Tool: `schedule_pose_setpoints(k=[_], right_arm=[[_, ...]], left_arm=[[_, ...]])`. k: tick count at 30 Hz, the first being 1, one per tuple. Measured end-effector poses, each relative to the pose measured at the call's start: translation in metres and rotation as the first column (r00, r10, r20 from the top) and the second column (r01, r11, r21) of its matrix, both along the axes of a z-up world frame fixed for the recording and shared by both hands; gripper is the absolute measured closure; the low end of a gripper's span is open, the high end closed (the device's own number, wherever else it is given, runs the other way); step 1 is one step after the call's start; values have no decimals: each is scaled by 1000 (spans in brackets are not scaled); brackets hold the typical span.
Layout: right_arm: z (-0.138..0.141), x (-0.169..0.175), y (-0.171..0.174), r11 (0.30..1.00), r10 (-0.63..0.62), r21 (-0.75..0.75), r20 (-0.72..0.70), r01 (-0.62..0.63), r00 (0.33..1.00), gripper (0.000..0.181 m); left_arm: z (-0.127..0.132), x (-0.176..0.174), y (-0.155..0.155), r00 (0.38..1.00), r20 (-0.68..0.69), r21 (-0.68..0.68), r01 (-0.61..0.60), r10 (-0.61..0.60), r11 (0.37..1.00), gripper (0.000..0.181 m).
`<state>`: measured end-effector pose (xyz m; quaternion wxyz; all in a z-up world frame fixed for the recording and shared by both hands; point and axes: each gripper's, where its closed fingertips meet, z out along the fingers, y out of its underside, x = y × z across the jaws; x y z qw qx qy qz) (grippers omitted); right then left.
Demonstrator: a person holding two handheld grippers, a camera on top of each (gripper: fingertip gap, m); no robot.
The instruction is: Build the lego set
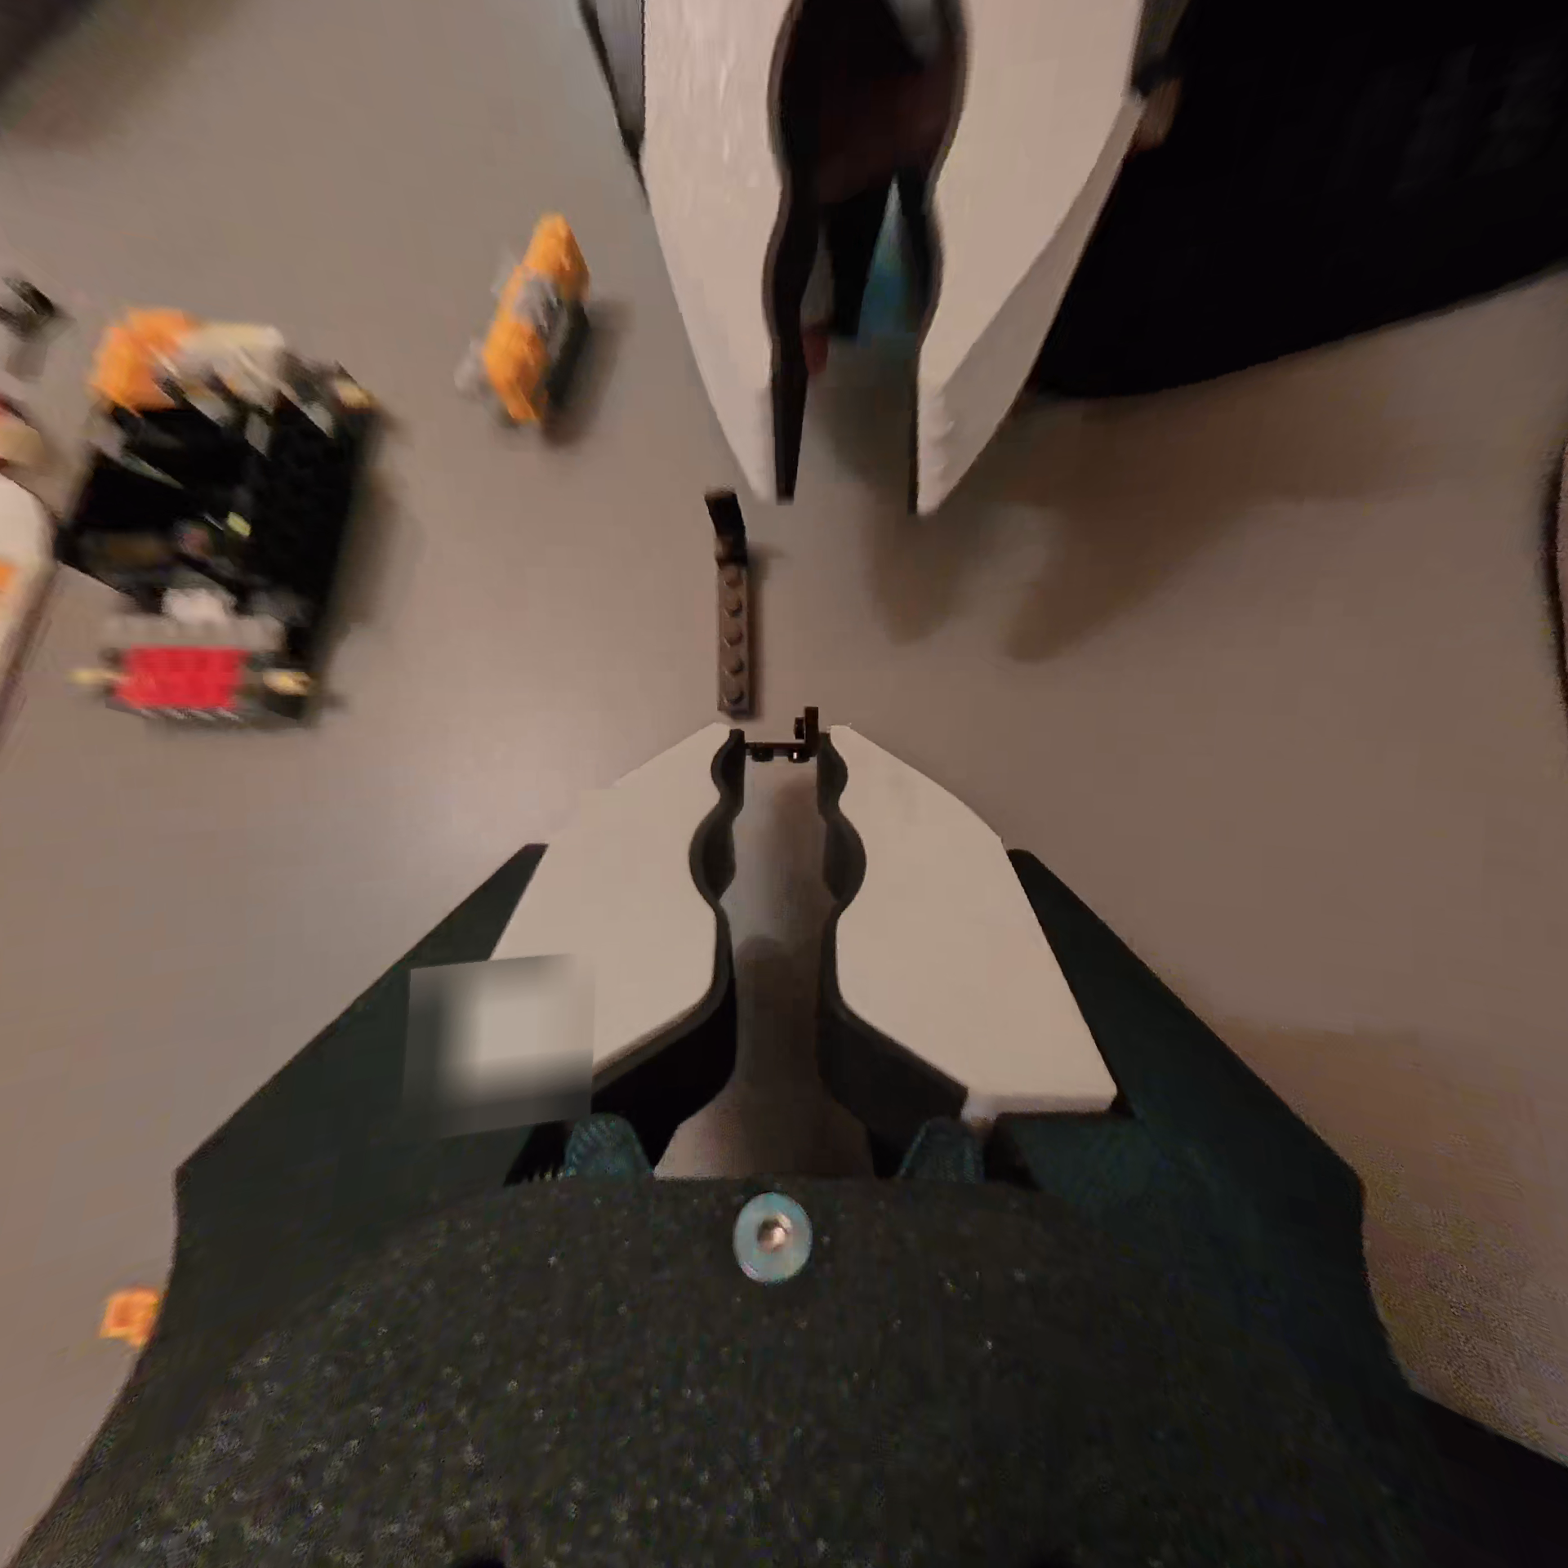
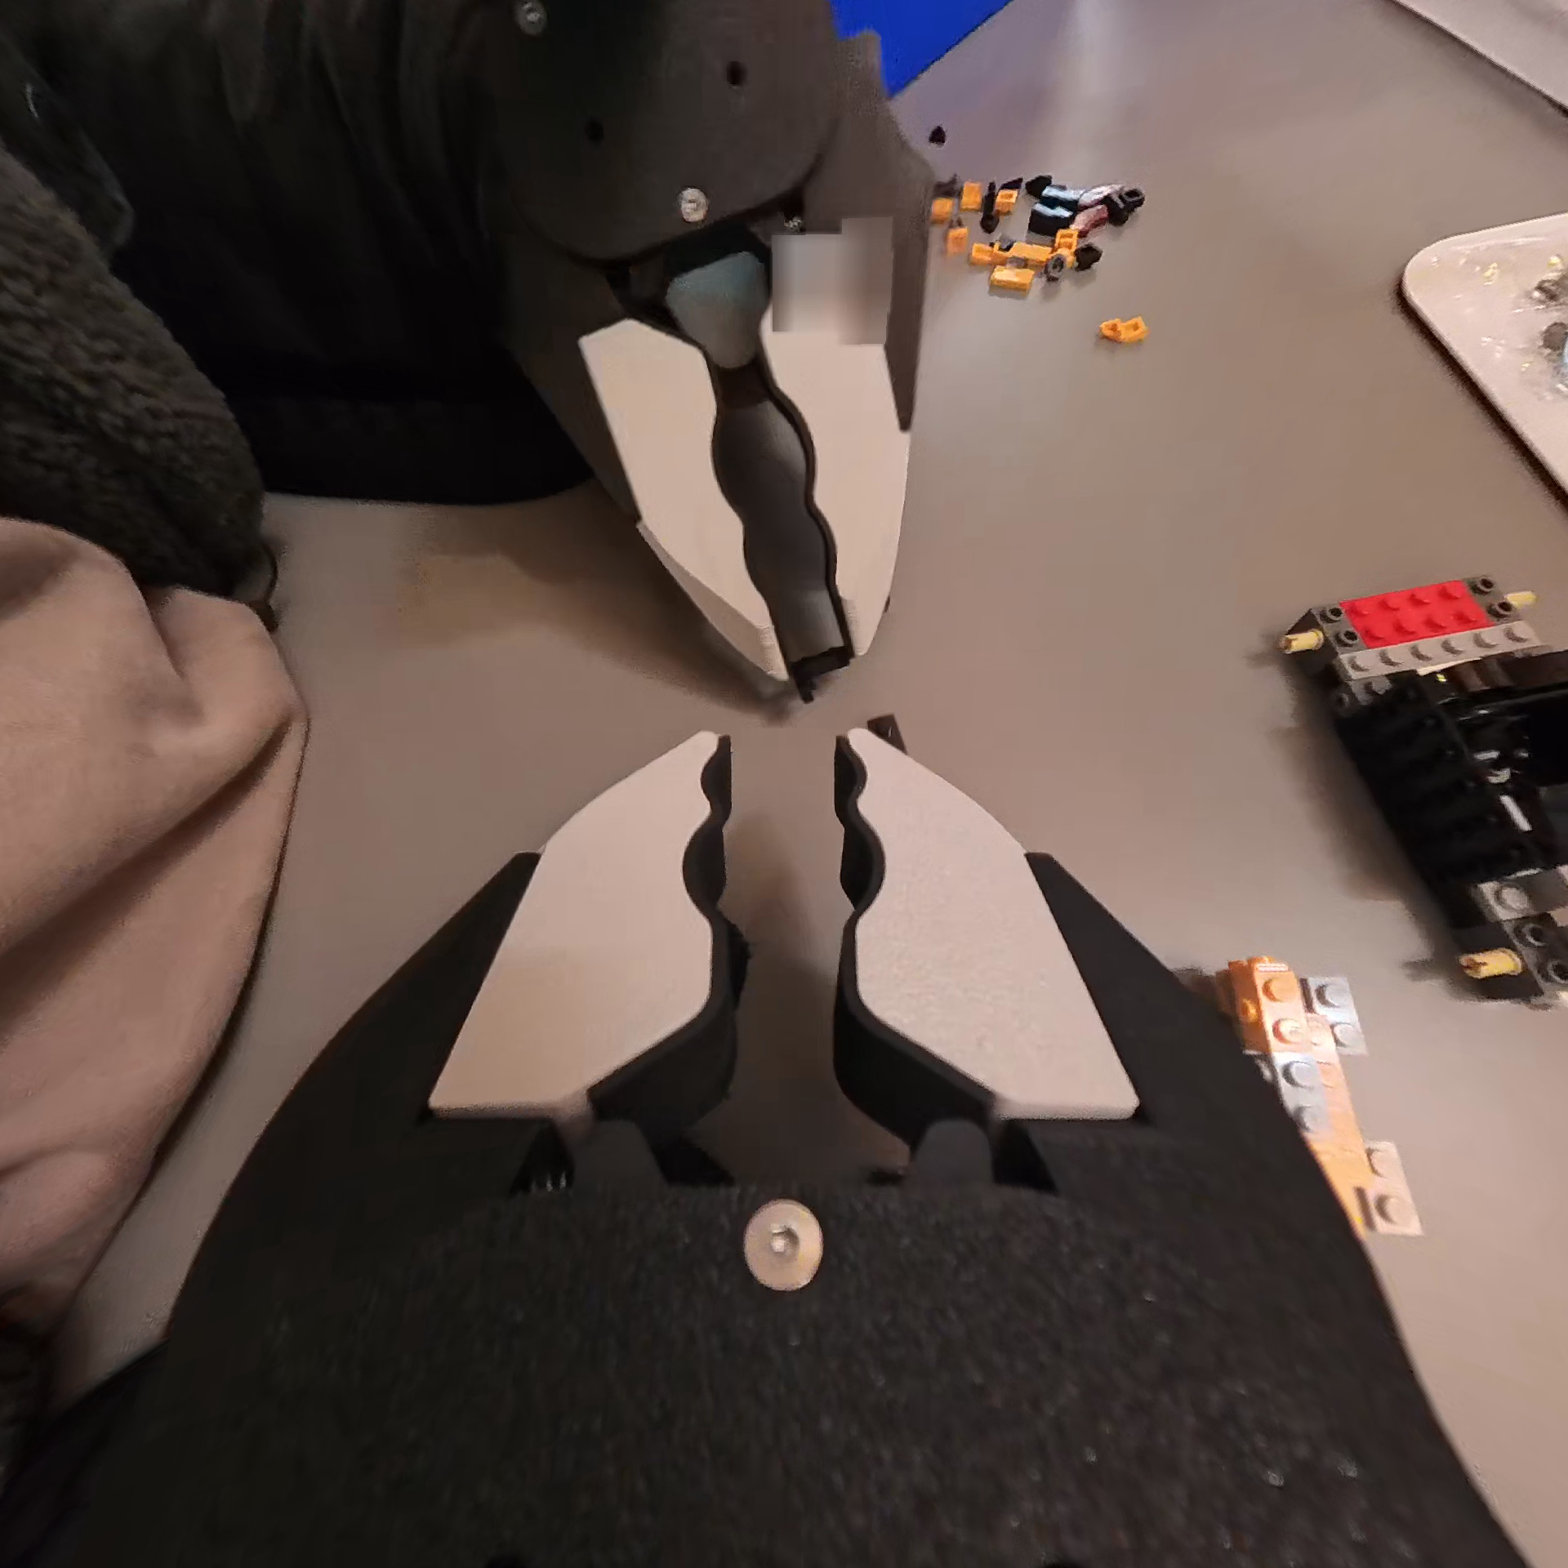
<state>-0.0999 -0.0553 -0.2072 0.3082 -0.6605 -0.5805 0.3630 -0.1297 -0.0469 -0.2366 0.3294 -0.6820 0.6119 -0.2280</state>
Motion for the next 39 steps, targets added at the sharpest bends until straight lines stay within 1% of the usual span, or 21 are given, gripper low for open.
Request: schedule_pose_setpoints(k=[3, 6, 9, 11, 13, 16, 18, 19, 22, 24, 25, 28, 30, 32, 34, 35, 37, 39], right_arm=[[8, -7, 7, 992, -80, -102, -64, 73, 995, 159], [15, -7, 15, 971, -151, -205, -111, 126, 982, 163], [23, -6, 13, 953, -158, -282, -152, 110, 976, 167], [29, -5, 10, 947, -146, -310, -181, 84, 973, 169], [36, -4, 7, 937, -128, -346, -219, 45, 967, 166], [38, -4, 5, 930, -125, -367, -228, 33, 966, 165], [36, -6, 3, 924, -116, -381, -226, 22, 967, 167], [36, -7, 1, 921, -111, -388, -227, 14, 968, 172], [34, -7, -1, 935, -83, -355, -226, -3, 971, 174], [37, -5, -4, 939, -53, -342, -245, -35, 968, 175], [38, -4, -5, 943, -43, -330, -251, -44, 967, 181], [42, -3, -7, 969, -3, -239, -272, -64, 962, 181], [40, -4, -9, 976, 7, -210, -257, -63, 966, 181], [38, -4, -8, 968, -4, -244, -254, -61, 967, 178], [40, -3, -6, 954, -24, -296, -266, -58, 964, 164], [42, -4, -6, 947, -34, -317, -278, -59, 960, 161], [46, -5, -3, 934, -65, -354, -296, -46, 953, 161], [43, -7, 0, 924, -87, -381, -286, -30, 954, 167]], left_arm=[[26, 7, 9, 997, 78, 164, -31, 18, 986, 165], [47, 17, 5, 993, 110, 368, 1, -44, 930, 165], [61, 22, 3, 992, 107, 522, 6, -72, 853, 165], [66, 24, 2, 991, 102, 576, 7, -80, 817, 165], [72, 25, 2, 991, 100, 627, 4, -86, 779, 165], [76, 26, 0, 992, 87, 671, 13, -97, 741, 165], [77, 28, -2, 991, 84, 685, 18, -104, 728, 165], [76, 27, -2, 993, 70, 695, 23, -100, 718, 165], [75, 28, -3, 992, 60, 703, 39, -114, 710, 165], [77, 28, -7, 987, 82, 695, 40, -135, 718, 165], [79, 28, -7, 985, 100, 686, 35, -142, 727, 165], [79, 25, -9, 973, 173, 598, 18, -151, 801, 165], [80, 24, -8, 971, 179, 604, 17, -156, 797, 165], [78, 25, -8, 974, 165, 611, 22, -155, 791, 165], [75, 25, -5, 981, 130, 644, 26, -143, 765, 165], [75, 25, -5, 983, 120, 654, 27, -139, 756, 165], [74, 26, -5, 984, 113, 664, 30, -140, 747, 165], [76, 27, -5, 983, 116, 677, 26, -141, 736, 165]])
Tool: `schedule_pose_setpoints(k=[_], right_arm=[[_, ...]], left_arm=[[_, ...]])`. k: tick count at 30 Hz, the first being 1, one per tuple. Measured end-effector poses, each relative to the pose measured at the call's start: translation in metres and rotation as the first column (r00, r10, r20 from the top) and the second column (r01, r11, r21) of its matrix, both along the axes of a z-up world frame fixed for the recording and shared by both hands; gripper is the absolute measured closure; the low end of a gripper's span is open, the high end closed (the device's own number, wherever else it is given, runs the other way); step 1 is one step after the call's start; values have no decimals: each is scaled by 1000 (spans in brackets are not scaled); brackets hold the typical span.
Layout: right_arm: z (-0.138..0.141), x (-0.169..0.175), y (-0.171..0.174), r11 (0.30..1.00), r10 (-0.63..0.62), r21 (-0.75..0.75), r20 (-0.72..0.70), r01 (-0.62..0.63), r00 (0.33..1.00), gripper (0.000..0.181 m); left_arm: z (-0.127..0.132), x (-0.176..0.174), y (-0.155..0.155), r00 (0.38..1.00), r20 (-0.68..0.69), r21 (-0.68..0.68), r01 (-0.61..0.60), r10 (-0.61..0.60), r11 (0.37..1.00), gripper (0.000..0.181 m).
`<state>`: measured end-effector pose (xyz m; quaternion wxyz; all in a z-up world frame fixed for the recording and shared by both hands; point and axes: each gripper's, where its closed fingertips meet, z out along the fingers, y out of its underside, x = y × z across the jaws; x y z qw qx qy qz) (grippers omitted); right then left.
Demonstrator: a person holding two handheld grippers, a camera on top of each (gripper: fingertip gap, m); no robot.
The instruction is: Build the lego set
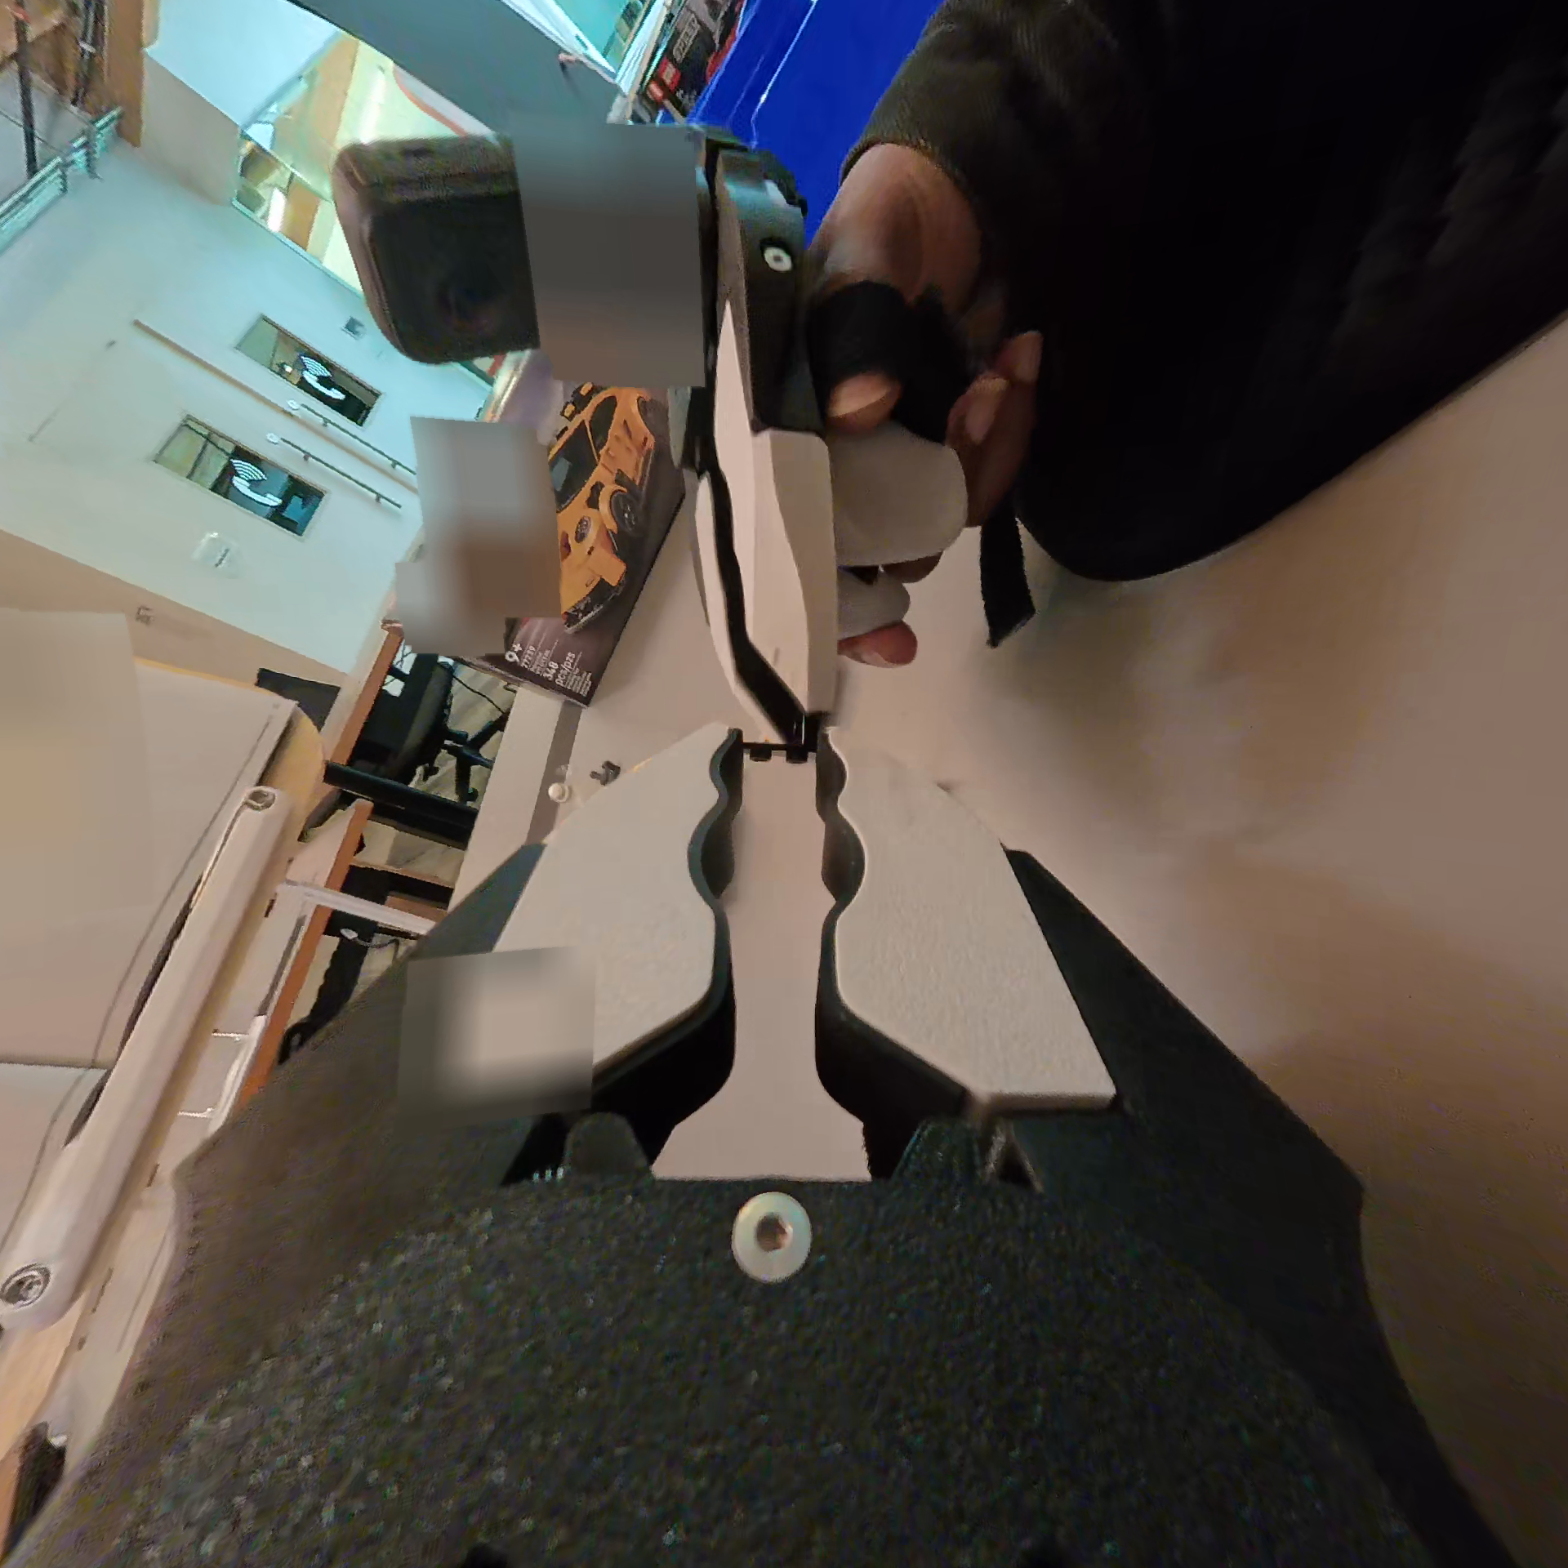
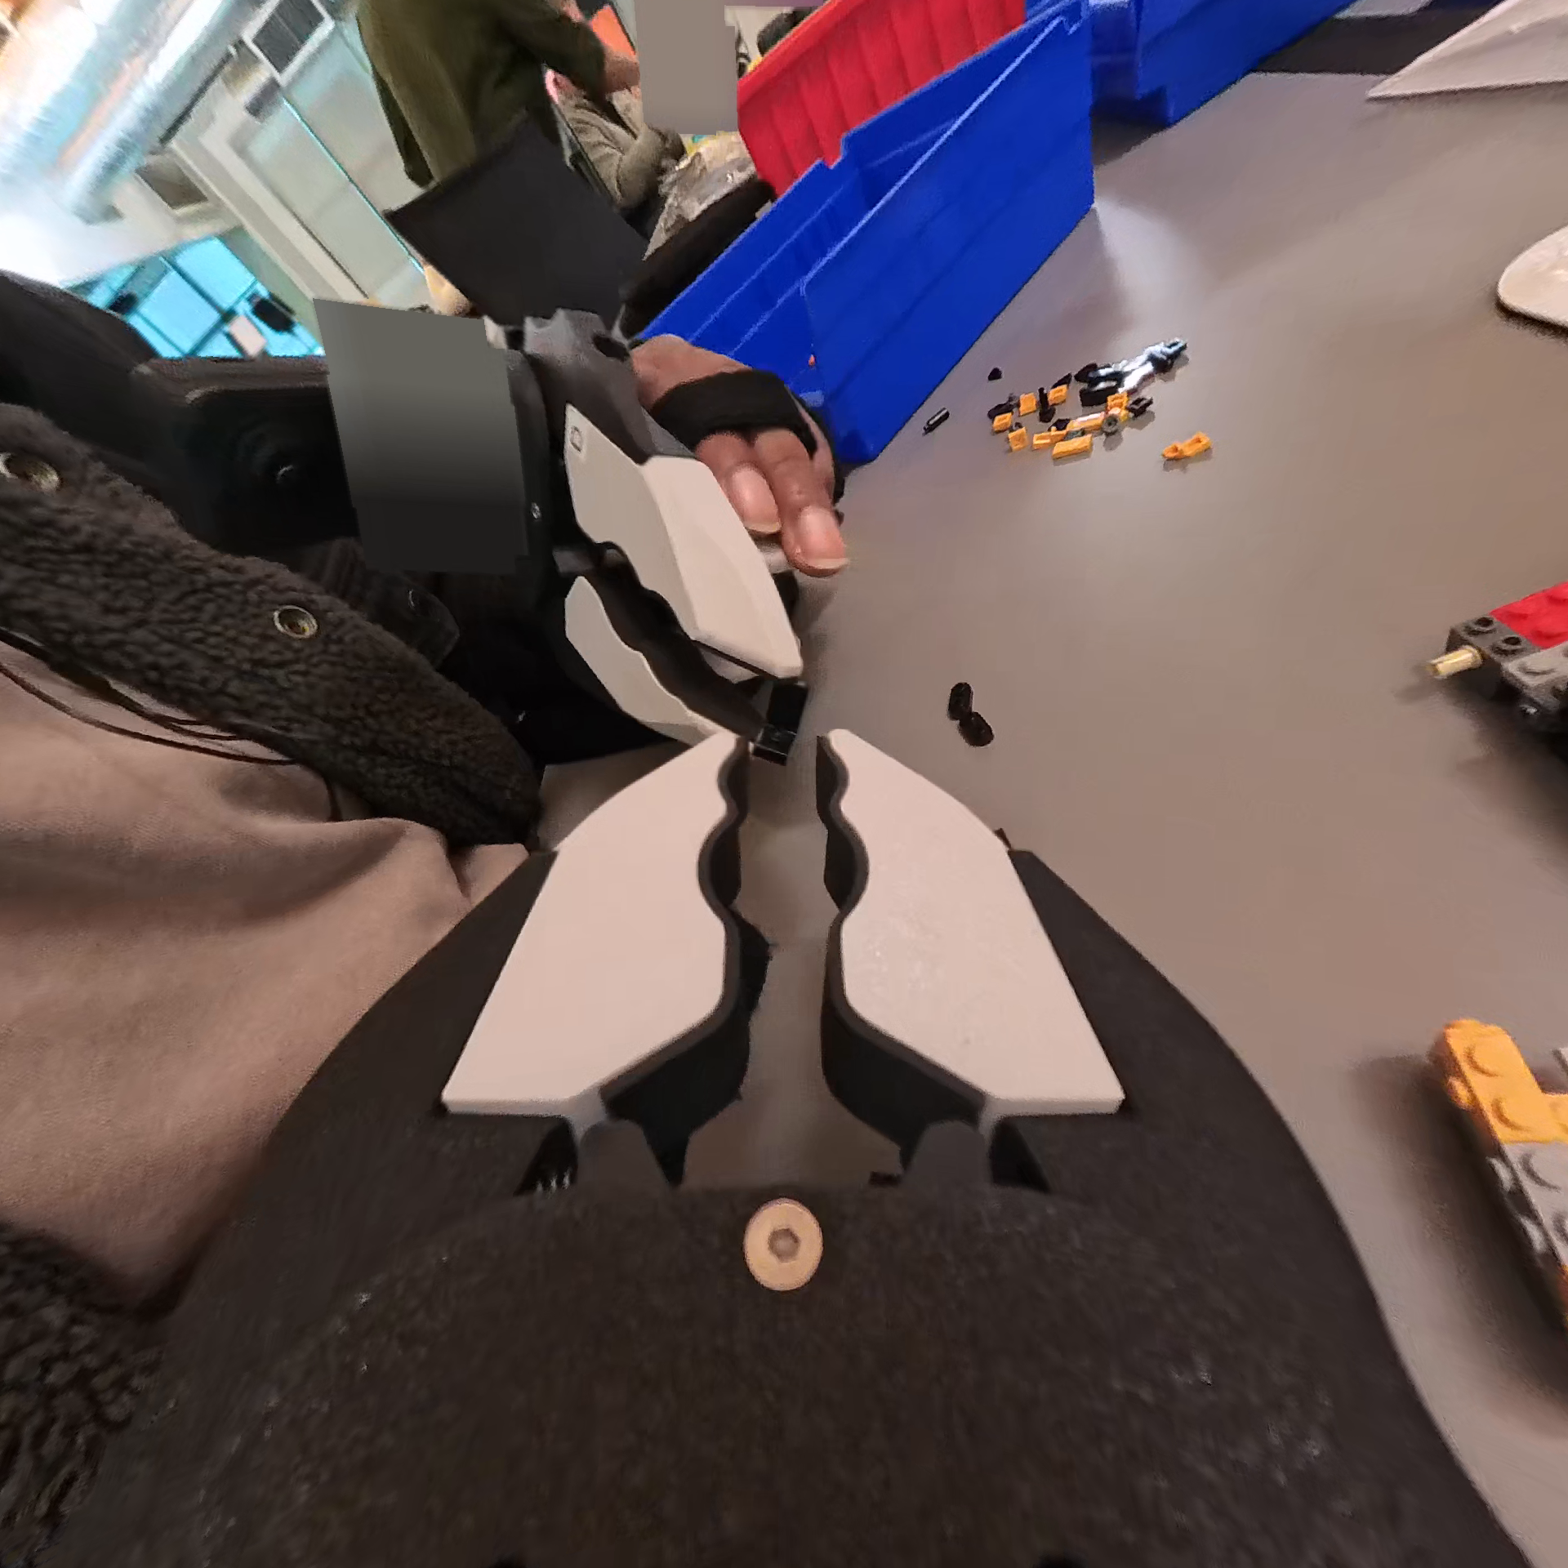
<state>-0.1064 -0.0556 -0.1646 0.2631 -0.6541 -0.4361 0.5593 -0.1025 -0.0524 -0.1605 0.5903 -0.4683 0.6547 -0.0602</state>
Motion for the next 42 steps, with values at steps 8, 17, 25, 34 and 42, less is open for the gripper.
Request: schedule_pose_setpoints(k=[8, 17, 25, 34, 42], right_arm=[[0, 1, -5, 999, 33, 27, 2, -33, 999, 174], [-2, 2, -15, 888, 57, 453, 52, -75, 997, 174], [-4, 1, -21, 847, 78, 522, 62, -99, 995, 174], [-2, -1, -24, 844, 90, 527, 47, -101, 995, 174], [-27, 22, 19, 837, -90, 546, 207, -39, 974, 154]], left_arm=[[3, 3, -1, 1000, 7, 44, 4, -4, 999, 165], [3, -1, -16, 936, 345, -654, 293, -69, 697, 153], [-2, 3, -22, 942, 318, -635, 295, -106, 714, 170], [-3, 4, -26, 946, 297, -624, 295, -129, 723, 173], [-14, -16, 9, 975, 219, -665, 117, 43, 738, 173]])
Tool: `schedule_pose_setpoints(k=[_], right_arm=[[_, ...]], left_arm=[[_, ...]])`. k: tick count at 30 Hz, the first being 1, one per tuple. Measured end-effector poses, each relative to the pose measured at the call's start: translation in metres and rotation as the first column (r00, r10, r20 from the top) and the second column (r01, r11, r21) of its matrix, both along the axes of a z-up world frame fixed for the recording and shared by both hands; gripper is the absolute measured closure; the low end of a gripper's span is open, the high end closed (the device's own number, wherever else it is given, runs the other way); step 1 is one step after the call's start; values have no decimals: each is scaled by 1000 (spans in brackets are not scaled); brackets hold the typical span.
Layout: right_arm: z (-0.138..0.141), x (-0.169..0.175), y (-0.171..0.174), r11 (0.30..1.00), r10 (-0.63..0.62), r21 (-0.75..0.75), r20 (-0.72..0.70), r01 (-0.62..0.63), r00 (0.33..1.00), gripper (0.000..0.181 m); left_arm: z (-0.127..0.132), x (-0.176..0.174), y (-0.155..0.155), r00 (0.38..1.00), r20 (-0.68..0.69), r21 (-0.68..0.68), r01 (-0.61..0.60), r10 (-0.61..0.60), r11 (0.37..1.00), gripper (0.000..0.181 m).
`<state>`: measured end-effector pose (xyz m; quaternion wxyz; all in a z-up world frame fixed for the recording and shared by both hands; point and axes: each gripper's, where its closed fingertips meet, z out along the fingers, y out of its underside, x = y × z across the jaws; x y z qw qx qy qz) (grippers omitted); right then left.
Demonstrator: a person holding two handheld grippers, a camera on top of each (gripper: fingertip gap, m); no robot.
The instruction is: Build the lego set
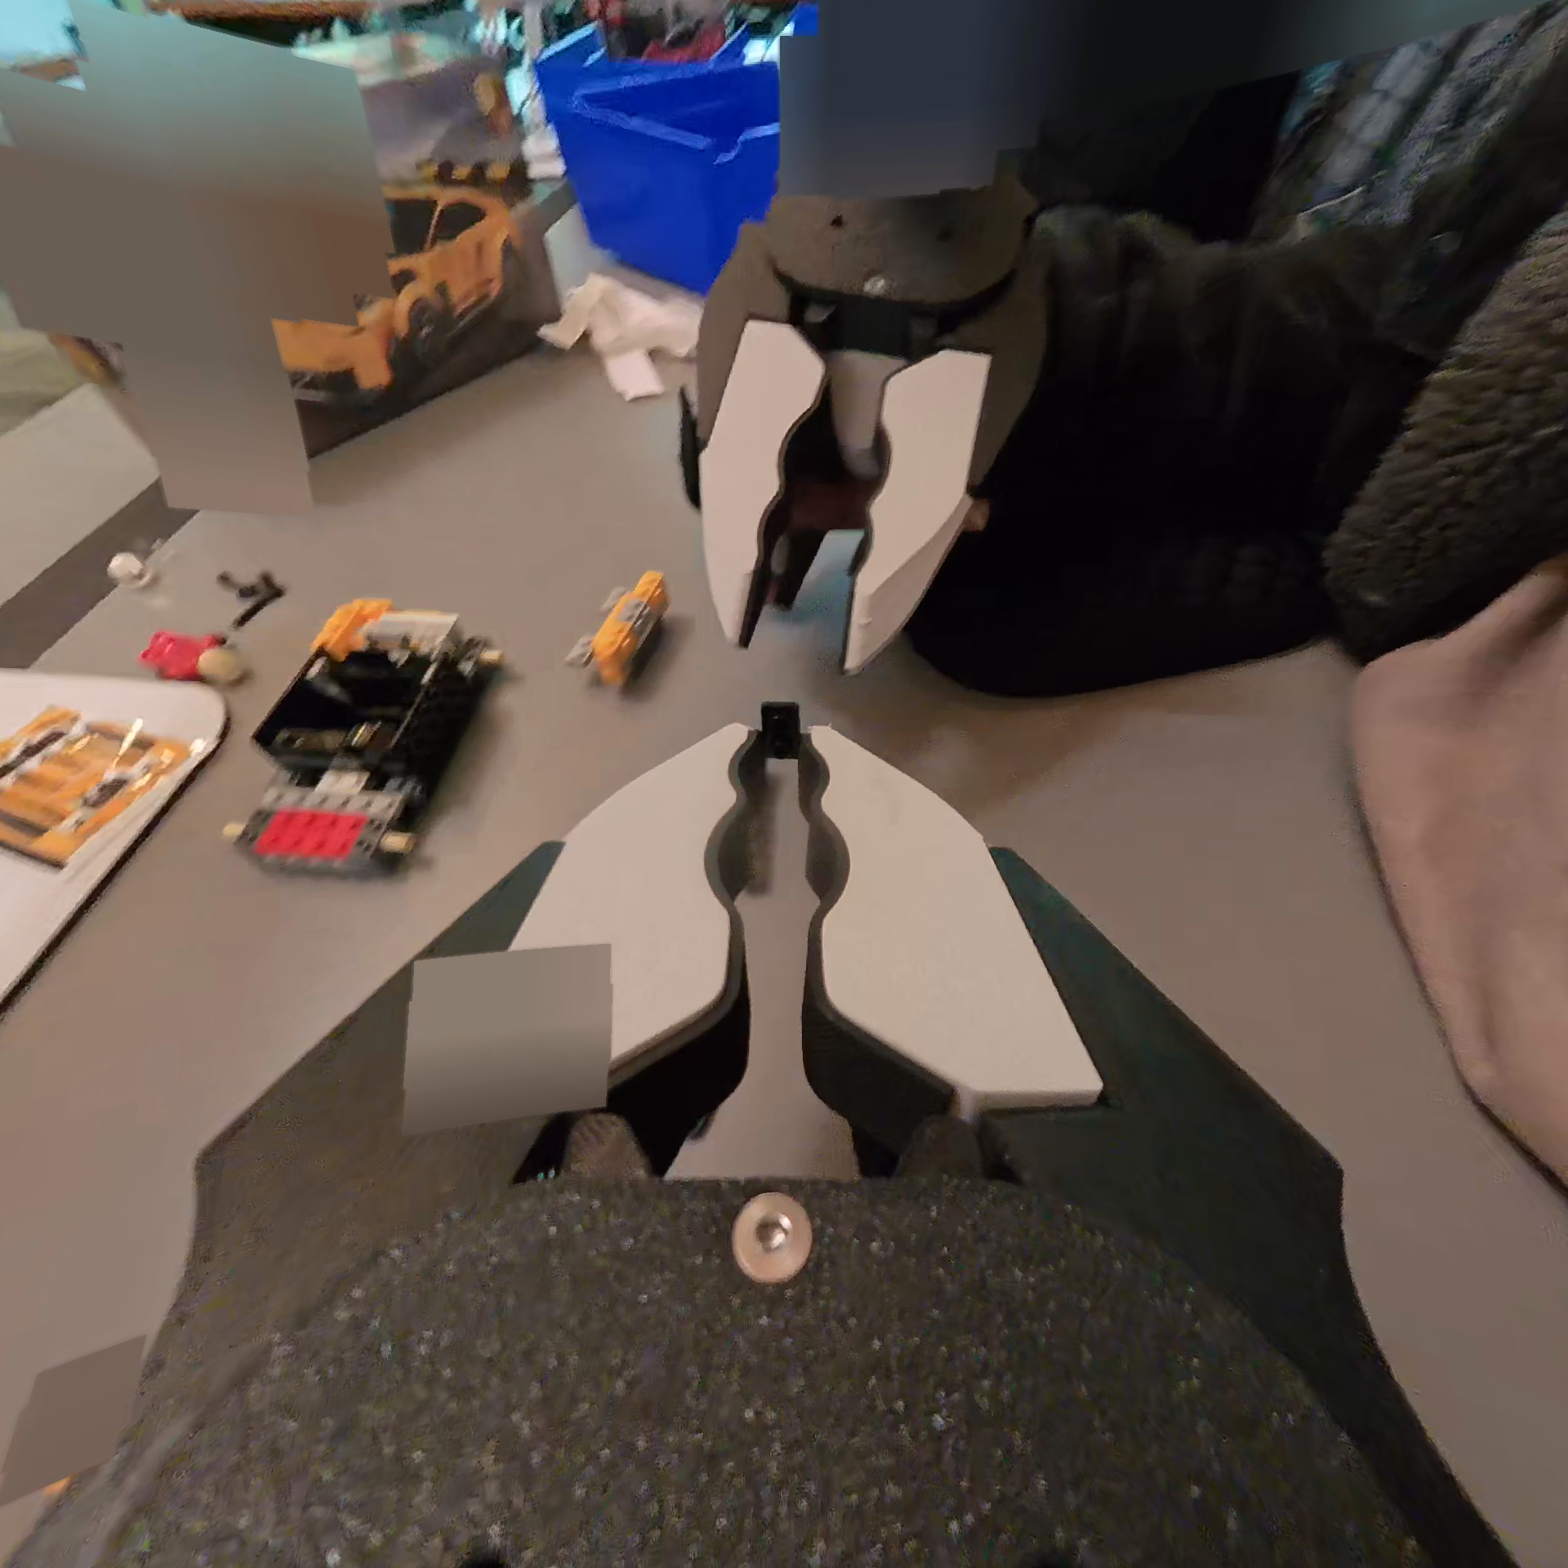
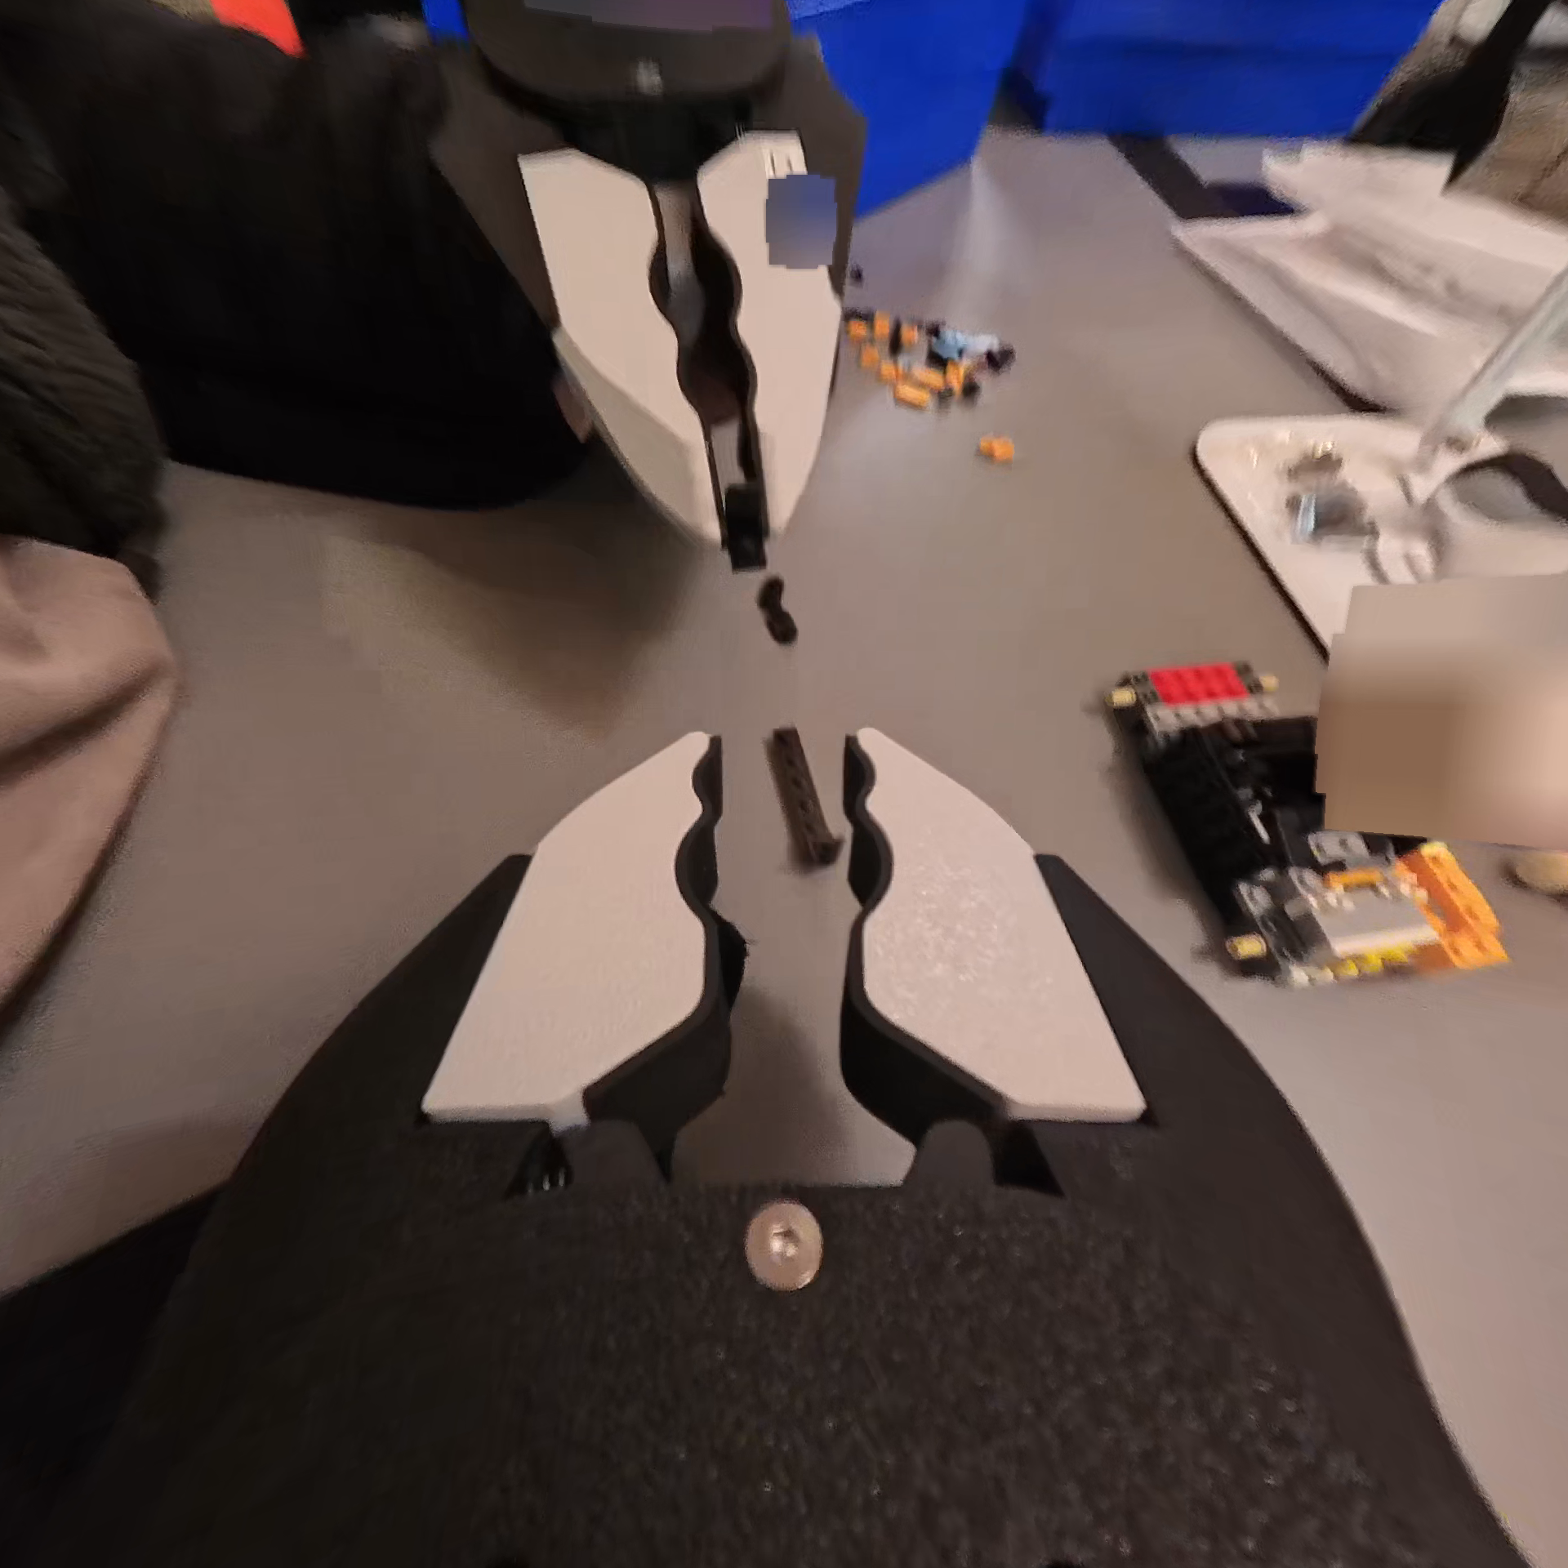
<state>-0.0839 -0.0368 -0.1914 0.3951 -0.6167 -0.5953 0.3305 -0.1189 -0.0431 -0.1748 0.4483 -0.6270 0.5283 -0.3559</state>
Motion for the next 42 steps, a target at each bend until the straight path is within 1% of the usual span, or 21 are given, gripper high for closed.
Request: schedule_pose_setpoints(k=[2, 5, 10, 14, 16, 18, 19, 20, 22, 24, 26, 32, 42], right_arm=[[-19, 4, 7, 1000, -2, -6, 106, 3, 994, 150], [-42, 3, 6, 998, 65, -4, 259, -67, 964, 148], [-53, -7, 14, 988, 149, -22, 408, -153, 901, 153], [-61, -15, 11, 977, 210, -63, 467, -205, 859, 155], [-63, -20, 8, 973, 227, -74, 480, -219, 847, 156], [-64, -24, 6, 970, 243, -98, 486, -223, 840, 165], [-64, -25, 5, 969, 246, -110, 484, -221, 840, 172], [-64, -25, 5, 969, 248, -111, 481, -223, 841, 173], [-64, -25, 5, 970, 245, -116, 470, -216, 848, 173], [-63, -27, 3, 971, 239, -130, 432, -202, 870, 174], [-59, -28, -1, 971, 231, -146, 382, -188, 895, 174], [-47, -30, -7, 972, 209, -166, 297, -165, 932, 174], [-52, -29, -8, 971, 207, -173, 279, -163, 938, 174]], left_arm=[[-11, -6, 9, 997, -60, -13, -43, 42, 999, 173], [-26, -11, 15, 987, -148, -19, -73, 69, 997, 173], [-39, -13, 10, 977, -210, -59, -51, 38, 997, 173], [-44, -15, 10, 973, -228, -91, -60, 38, 994, 173], [-45, -15, 11, 973, -229, -106, -65, 39, 992, 173], [-46, -15, 10, 973, -229, -127, -65, 35, 990, 173], [-47, -14, 10, 972, -231, -134, -66, 34, 989, 173], [-47, -14, 9, 972, -232, -138, -67, 34, 988, 173], [-46, -13, 8, 975, -222, -144, -59, 25, 988, 173], [-45, -11, 7, 976, -217, -143, -53, 21, 988, 173], [-44, -9, 5, 977, -210, -141, -47, 16, 989, 173], [-49, -3, 1, 976, -217, -153, -28, -6, 988, 173], [-58, 0, -3, 968, -248, -167, -16, -27, 986, 173]])
